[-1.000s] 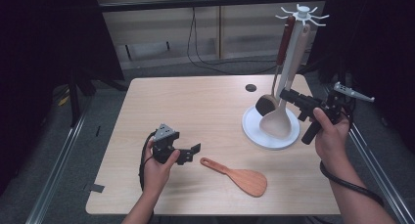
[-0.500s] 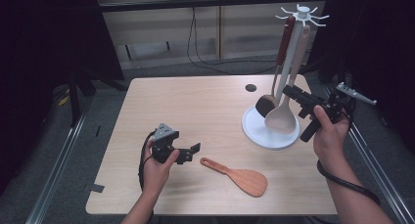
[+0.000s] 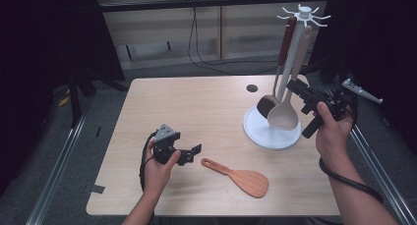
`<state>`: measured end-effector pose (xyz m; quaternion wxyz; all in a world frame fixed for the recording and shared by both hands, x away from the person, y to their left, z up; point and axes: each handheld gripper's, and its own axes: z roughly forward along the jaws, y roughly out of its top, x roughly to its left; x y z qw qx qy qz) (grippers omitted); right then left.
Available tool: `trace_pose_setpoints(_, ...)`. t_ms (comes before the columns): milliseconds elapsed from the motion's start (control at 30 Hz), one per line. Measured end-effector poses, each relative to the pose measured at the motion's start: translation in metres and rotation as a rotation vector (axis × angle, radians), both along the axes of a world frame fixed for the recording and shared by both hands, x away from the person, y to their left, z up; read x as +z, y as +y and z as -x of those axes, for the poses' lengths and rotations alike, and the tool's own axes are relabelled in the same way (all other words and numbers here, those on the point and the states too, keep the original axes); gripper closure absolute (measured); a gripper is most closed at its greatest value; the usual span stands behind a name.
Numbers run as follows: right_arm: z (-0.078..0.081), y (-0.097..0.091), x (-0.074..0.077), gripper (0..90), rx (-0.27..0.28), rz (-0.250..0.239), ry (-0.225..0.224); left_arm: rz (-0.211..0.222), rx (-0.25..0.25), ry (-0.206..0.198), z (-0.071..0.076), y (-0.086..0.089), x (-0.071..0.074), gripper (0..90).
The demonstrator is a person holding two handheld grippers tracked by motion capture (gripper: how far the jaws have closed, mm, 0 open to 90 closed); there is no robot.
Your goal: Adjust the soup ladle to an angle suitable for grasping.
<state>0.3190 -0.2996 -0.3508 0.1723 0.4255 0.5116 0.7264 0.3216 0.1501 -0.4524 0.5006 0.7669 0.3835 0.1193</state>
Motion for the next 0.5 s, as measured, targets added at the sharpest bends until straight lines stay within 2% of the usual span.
trace_pose_setpoints(133, 0.000, 0.000, 0.003, 62.4, -0.011, 0.012, -0.019, 0.014, 0.000, -0.006, 0.000, 0.000, 0.001, 2.6)
trace_pose_setpoints(233, 0.001, 0.001, 0.007, 60.1, -0.015, 0.027, -0.040, 0.008, -0.003, -0.010, 0.001, 0.001, 0.002, 2.6)
trace_pose_setpoints(300, 0.003, 0.001, 0.010, 57.1, -0.047, 0.055, -0.056, 0.007, 0.005, -0.013, 0.001, 0.001, 0.002, 2.6)
trace_pose_setpoints(400, 0.005, 0.001, 0.013, 56.9, -0.072, 0.066, -0.068, 0.005, -0.001, -0.014, 0.000, 0.002, 0.003, 2.6)
trace_pose_setpoints(467, 0.007, 0.000, 0.015, 57.0, -0.098, 0.090, -0.085, 0.004, -0.005, -0.018, 0.001, 0.002, 0.004, 2.6)
trace_pose_setpoints(500, 0.008, 0.000, 0.017, 57.2, -0.106, 0.093, -0.095, 0.014, -0.001, -0.016, 0.001, 0.001, 0.004, 2.6)
